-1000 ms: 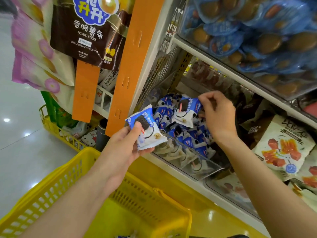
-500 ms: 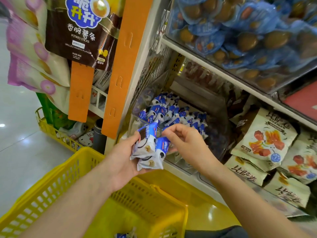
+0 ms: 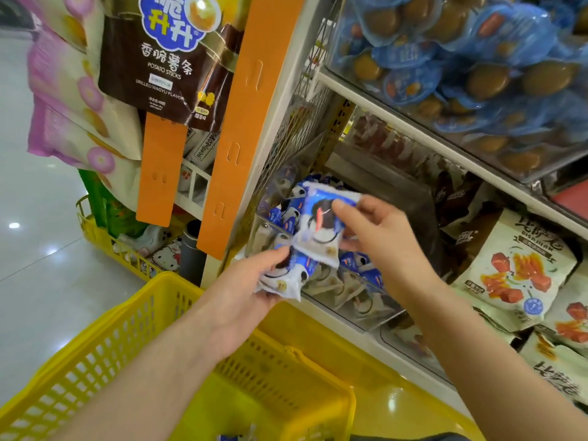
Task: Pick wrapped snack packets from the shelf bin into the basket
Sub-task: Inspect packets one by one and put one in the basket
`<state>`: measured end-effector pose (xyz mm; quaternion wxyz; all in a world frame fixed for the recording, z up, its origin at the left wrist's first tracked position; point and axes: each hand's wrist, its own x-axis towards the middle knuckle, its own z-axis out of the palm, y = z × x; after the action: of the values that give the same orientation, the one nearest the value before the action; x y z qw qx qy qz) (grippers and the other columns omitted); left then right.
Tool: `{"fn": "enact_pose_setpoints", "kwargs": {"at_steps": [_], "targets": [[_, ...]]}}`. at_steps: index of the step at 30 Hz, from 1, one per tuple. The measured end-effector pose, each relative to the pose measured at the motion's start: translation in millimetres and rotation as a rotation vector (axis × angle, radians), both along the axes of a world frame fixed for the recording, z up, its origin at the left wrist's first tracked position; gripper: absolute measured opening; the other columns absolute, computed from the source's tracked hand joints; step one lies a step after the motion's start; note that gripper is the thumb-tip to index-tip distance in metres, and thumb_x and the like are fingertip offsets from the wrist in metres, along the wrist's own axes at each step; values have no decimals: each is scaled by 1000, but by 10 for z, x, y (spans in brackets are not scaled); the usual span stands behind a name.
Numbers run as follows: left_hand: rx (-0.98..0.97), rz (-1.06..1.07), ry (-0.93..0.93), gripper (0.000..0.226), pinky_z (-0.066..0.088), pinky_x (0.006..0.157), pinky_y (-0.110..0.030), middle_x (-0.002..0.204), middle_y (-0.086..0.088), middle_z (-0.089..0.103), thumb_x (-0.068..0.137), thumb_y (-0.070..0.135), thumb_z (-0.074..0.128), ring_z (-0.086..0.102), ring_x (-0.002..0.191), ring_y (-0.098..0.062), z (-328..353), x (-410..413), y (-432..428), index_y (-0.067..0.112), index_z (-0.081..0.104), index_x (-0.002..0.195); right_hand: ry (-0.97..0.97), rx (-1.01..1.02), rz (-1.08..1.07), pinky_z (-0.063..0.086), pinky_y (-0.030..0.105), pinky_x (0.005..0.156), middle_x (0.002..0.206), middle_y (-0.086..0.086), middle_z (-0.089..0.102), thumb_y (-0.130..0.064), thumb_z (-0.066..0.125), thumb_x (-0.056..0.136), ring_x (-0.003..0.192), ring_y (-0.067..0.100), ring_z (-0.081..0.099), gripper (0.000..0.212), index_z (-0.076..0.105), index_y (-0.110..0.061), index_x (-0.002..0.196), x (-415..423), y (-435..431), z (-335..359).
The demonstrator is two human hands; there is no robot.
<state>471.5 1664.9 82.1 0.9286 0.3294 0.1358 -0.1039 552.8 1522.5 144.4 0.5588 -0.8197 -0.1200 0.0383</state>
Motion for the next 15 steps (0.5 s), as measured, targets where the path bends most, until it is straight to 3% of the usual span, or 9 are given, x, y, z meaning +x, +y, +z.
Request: {"fn": "enact_pose_setpoints", "kwargs": {"at_steps": [3,7,10,13,15], "targets": [[94,10,8,22,55,58,-18,76,-9,73,75,2,63,69,66,-10,-13,23,19,-2,65,96,-80,74,-169,55,20,60,99,22,66,-25,60,89,83,26,69,25,59,0,93,225,-78,79],[92,24,4,31,53,54,-18,74,-10,73,58,5,68,69,64,-11,-36,35,30,-2,66,87,-316,-244,-341,53,31,62,69,3,62,-30,60,89,65,19,65,24,55,-11,76,552,-124,41],[98,12,2,33,55,56,-19,80,-12,73,56,6,68,70,66,-12,-7,22,21,0,68,88,-246,-496,-271,51,37,67,75,11,62,-30,59,89,73,26,63,26,59,-4,86,747,-93,-108],[153,9,23,47,57,61,-25,93,-12,73,59,8,69,70,70,-13,4,11,23,5,64,106,-117,-678,-140,51,37,68,71,12,58,-28,62,88,73,29,60,24,56,-8,75,864,-46,-249],[203,29,39,45,56,67,-32,99,-9,72,70,7,69,70,75,-16,0,11,39,12,59,114,-19,-755,-81,55,44,77,72,15,60,-28,63,87,78,32,66,29,51,-10,69,923,-4,-292]]}}
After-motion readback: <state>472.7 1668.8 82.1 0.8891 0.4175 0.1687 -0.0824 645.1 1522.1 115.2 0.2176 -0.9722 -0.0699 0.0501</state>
